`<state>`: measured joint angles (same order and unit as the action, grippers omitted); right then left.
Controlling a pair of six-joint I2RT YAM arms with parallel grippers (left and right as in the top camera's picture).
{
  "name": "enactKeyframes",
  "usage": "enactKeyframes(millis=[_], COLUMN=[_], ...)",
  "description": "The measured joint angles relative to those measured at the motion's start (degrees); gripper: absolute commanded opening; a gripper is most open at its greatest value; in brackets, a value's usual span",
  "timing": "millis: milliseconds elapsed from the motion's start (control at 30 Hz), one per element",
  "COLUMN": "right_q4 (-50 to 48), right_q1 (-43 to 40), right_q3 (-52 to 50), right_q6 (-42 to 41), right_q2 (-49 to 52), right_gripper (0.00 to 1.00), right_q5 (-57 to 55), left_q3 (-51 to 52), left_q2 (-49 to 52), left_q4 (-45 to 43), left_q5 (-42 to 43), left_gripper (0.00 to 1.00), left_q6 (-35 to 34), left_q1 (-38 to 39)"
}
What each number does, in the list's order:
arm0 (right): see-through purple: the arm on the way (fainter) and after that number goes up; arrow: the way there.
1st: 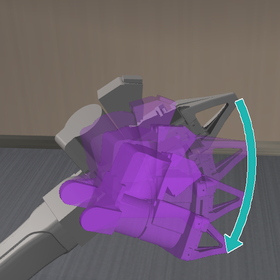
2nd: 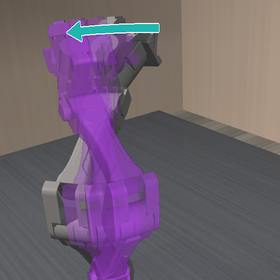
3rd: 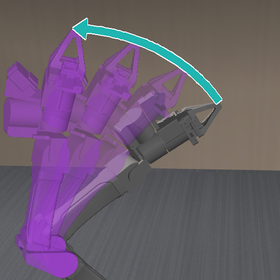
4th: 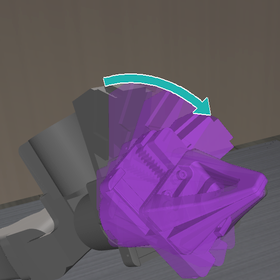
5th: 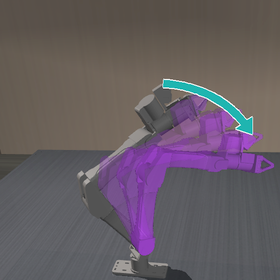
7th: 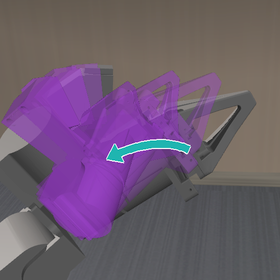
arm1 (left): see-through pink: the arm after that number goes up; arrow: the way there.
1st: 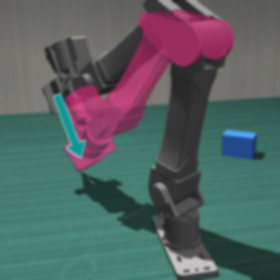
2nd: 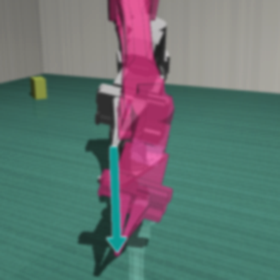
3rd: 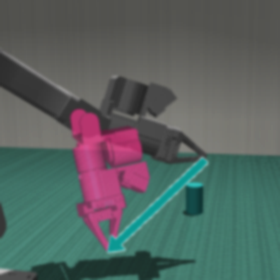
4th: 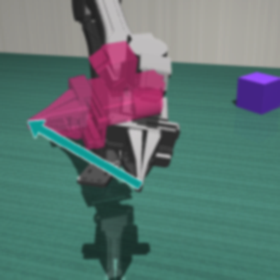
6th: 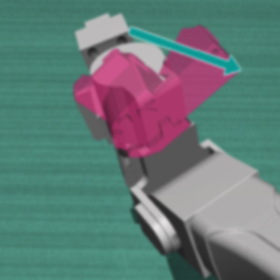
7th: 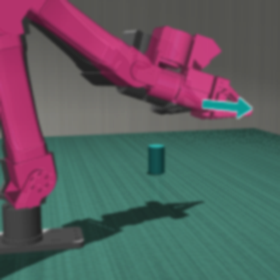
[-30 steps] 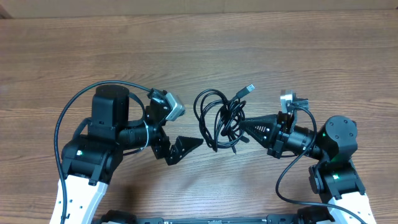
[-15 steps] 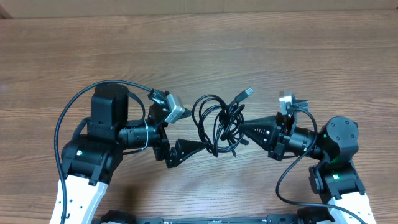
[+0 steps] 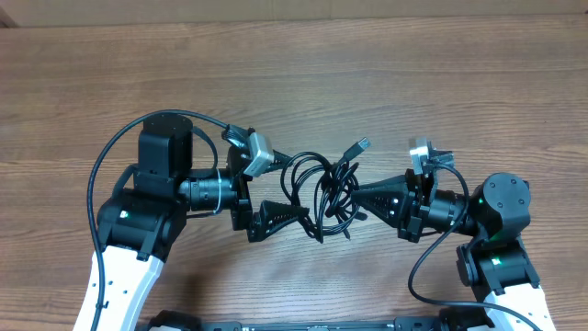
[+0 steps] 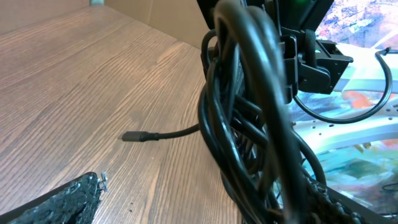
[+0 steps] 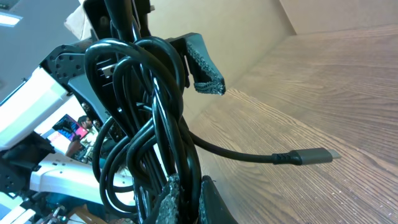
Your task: Untangle cables
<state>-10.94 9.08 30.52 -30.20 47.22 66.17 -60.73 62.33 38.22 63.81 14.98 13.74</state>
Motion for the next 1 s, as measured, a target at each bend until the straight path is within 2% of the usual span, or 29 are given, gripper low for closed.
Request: enactKeyframes(millis=[233,267,333,367,400,433,500,533,800,900,933,1000], right_q4=[-0.61,-0.63,-0.61,-0.59,-0.61,-0.57,-0.59,-0.59,-0.63,-0.59,-0.57,-0.15], right_q1=[0.0,0.0,0.0,0.0,0.0,0.0,0.0,0.0,0.0,0.0,0.0,0.0], right_q3=[0.0,0.0,0.0,0.0,0.0,0.0,0.0,0.0,0.0,0.0,0.0,0.02], right_q6=[0.94,1.05,1.16,1.31,1.33,1.36,1.36,1.36,1.73,1.77,1.81,1.75], right_q2=[0.0,0.0,0.0,0.0,0.0,0.0,0.0,0.0,0.0,0.0,0.0,-0.02], right_gripper=[0.04,0.04,0.04,0.04,0.04,0.04,0.04,0.04,0.05,0.15,0.3,0.66], right_q5=[2.12,2.23,2.4,2.43,2.4,2.43,2.4,2.36,2.6,2.58,2.6,2.47], left_q3=[0.0,0.0,-0.02,-0.02,-0.02,-0.04,-0.04,-0.04,-0.07,-0.07,-0.07,-0.07], left_q2=[3.02,3.32,4.2,4.85,5.33,5.75,6.4,6.69,6.86,6.86,6.86,6.93], left_q4=[-1.7,-1.99,-2.54,-2.82,-2.93,-2.93,-3.04,-3.04,-3.1,-3.13,-3.19,-3.65], left_q5=[2.71,3.1,4.02,4.66,5.22,5.62,6.51,6.82,7.37,7.63,7.85,8.63], left_gripper=[1.0,0.97,0.81,0.7,0.54,0.48,0.18,0.06,0.04,0.04,0.04,0.04], left_q6=[0.0,-0.02,-0.24,-0.48,-0.59,-1.07,-1.09,-1.29,-1.4,-1.38,-1.38,-1.33], left_q1=[0.0,0.0,0.0,0.0,0.0,0.0,0.0,0.0,0.0,0.0,0.0,-0.02])
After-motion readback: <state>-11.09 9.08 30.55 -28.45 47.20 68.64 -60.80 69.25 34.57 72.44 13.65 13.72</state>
